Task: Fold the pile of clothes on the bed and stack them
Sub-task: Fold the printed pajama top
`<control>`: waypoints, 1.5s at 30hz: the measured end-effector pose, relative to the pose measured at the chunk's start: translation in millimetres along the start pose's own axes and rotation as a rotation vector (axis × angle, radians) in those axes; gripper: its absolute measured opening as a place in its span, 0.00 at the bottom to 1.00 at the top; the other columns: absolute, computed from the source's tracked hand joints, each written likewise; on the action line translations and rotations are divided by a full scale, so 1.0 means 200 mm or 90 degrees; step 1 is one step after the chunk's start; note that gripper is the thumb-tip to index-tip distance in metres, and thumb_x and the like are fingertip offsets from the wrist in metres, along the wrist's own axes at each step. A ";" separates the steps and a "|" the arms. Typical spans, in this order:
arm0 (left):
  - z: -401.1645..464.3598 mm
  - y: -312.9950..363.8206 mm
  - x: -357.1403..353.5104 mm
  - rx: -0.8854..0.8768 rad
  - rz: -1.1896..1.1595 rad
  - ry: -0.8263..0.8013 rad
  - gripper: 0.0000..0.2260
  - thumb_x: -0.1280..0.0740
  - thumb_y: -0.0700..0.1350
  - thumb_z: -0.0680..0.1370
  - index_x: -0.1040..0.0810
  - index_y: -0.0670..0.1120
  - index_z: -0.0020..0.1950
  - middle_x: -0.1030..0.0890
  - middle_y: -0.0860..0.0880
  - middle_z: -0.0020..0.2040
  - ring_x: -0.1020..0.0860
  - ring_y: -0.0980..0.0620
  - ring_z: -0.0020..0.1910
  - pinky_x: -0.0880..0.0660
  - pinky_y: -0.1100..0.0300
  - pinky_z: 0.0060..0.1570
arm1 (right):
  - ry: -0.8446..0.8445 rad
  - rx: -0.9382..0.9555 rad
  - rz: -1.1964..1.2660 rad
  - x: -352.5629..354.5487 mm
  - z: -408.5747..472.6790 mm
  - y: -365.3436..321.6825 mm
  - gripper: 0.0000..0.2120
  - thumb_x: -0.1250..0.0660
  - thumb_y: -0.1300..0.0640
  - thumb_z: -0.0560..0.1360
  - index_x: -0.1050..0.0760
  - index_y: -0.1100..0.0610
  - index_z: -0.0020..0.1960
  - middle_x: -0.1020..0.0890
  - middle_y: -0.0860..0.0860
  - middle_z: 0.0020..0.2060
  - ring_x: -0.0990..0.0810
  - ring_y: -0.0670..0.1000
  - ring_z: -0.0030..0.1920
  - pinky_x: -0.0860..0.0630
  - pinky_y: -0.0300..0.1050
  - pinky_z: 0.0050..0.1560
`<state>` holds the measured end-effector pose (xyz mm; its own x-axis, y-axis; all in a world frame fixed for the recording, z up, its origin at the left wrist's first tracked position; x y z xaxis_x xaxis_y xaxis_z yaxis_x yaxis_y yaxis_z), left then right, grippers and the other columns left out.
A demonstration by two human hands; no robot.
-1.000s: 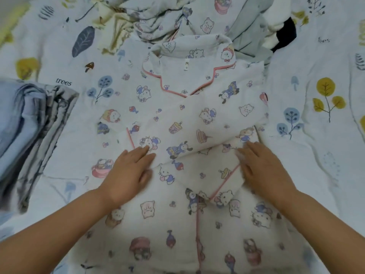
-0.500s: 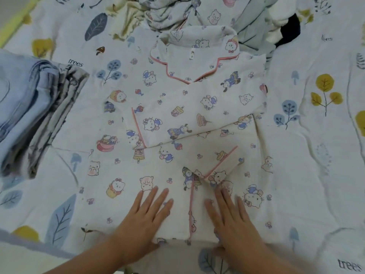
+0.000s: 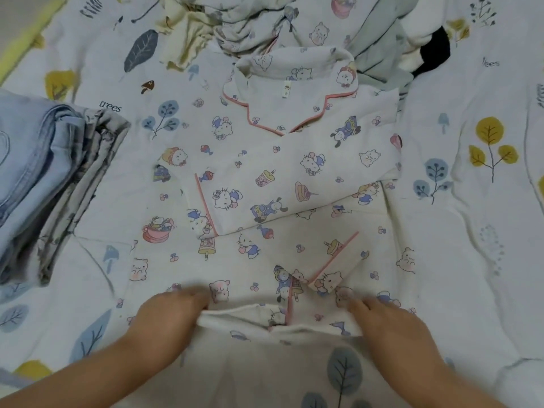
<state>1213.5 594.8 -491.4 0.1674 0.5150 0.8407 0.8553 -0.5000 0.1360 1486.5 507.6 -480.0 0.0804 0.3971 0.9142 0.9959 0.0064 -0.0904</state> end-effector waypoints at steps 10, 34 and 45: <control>0.31 -0.23 0.63 -0.074 -0.080 0.268 0.11 0.33 0.34 0.64 0.19 0.45 0.42 0.20 0.48 0.34 0.20 0.43 0.33 0.25 0.52 0.27 | 0.059 -0.187 0.078 0.40 0.28 0.22 0.19 0.33 0.74 0.60 0.20 0.55 0.45 0.22 0.51 0.34 0.23 0.56 0.31 0.28 0.46 0.28; 1.48 -0.73 0.72 0.384 -0.113 0.216 0.29 0.32 0.54 0.73 0.36 0.41 0.67 0.31 0.36 0.64 0.33 0.35 0.63 0.34 0.42 0.58 | 0.197 -0.528 0.358 0.39 1.36 0.80 0.23 0.36 0.59 0.74 0.38 0.63 0.66 0.27 0.65 0.59 0.27 0.65 0.58 0.31 0.51 0.51; 1.45 -0.78 0.81 0.342 -0.415 0.483 0.18 0.37 0.45 0.78 0.32 0.42 0.66 0.24 0.39 0.60 0.26 0.39 0.59 0.31 0.49 0.59 | 0.335 -0.545 0.453 0.52 1.37 0.87 0.27 0.37 0.56 0.76 0.42 0.60 0.71 0.26 0.58 0.56 0.28 0.60 0.58 0.32 0.51 0.57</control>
<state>1249.0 959.4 -528.0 -0.5707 -0.0779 0.8175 0.8010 0.1667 0.5750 1656.1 801.2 -509.5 0.4263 -0.3536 0.8326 0.4139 -0.7422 -0.5272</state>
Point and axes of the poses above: each hand's wrist, its own z-axis towards the middle knuckle, its own x-axis out of the back of the hand, y = z × x, the point moved 2 cm from there along z, towards the middle knuckle
